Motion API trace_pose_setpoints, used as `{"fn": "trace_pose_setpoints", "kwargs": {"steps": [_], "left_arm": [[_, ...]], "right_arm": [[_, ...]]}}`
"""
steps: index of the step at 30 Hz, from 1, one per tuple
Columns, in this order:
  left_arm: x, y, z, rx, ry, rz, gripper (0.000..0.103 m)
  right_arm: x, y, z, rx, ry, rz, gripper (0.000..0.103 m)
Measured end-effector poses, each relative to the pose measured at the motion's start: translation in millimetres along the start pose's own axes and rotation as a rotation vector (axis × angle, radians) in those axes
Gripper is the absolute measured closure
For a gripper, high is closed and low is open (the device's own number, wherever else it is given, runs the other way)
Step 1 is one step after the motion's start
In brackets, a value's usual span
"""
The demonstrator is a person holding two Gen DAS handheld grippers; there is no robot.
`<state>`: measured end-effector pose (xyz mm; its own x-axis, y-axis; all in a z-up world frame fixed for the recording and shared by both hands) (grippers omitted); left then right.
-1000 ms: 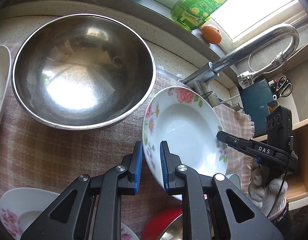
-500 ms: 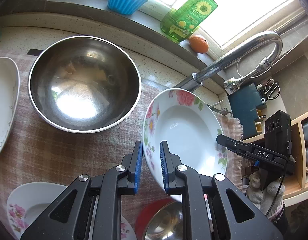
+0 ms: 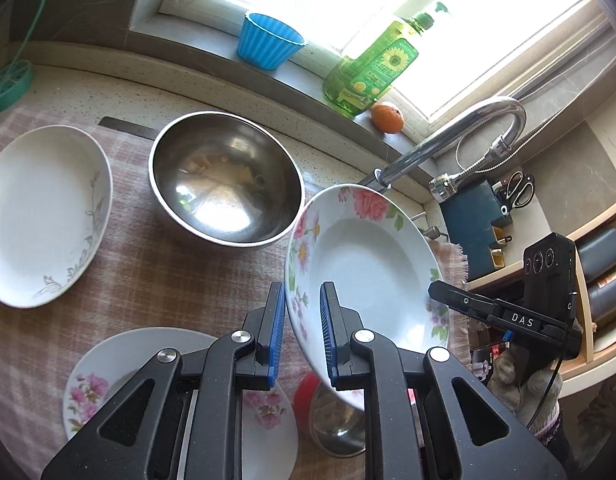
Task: Organize plates and bowls
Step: 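Lift the pink-flower plate and carry it over the other pink-flower plate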
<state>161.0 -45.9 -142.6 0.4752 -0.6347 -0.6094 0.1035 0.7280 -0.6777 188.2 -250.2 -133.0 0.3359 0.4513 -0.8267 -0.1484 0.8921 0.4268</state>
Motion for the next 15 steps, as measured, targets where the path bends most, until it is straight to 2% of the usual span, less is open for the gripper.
{"fn": "trace_pose_setpoints", "kwargs": {"steps": [6, 15], "left_arm": [[-33.0, 21.6, -11.8, -0.023, -0.026, 0.012, 0.088], [-83.9, 63.0, -30.9, -0.060, -0.062, 0.055, 0.088]], "right_arm": [[5.2, 38.6, -24.5, -0.041, 0.020, 0.017, 0.089], [29.4, 92.8, -76.8, -0.082, 0.096, 0.065, 0.089]]}}
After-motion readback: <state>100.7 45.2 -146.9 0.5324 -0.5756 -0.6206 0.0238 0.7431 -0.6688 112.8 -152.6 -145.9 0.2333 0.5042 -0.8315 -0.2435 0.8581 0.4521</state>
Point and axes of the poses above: each gripper's, at about its wrist camera, not at the fingertips, and x roughly the way its jaws point, y to its left, z to its top, the point moved 7 cm from there along x, roughly the way its jaws point, and after that the axes turned 10 degrees about -z, right-handed, at the moved point
